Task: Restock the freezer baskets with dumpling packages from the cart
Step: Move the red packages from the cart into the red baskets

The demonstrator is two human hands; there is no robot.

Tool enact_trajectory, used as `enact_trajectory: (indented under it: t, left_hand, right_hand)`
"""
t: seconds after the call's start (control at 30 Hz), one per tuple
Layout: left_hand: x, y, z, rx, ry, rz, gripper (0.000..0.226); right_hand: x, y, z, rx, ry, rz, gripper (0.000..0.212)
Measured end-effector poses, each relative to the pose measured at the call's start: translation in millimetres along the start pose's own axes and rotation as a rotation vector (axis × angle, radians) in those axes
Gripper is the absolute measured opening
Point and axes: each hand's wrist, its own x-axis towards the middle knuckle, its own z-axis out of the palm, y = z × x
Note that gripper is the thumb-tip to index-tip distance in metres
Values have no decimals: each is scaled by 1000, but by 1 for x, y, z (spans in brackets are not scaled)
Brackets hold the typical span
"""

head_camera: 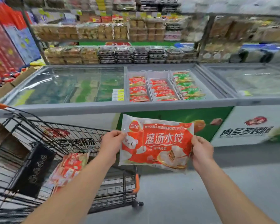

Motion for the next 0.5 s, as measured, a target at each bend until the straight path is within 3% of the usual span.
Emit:
enact_trajectory:
  t: [0.23,0.5]
  left_hand:
    - [19,7,67,-1,45,-48,14]
    - [104,23,141,3,60,-61,21]
  right_hand:
    - [66,-18,-27,-85,-49,-38,26]
    - [187,-49,-8,-200,-93,-30,23]
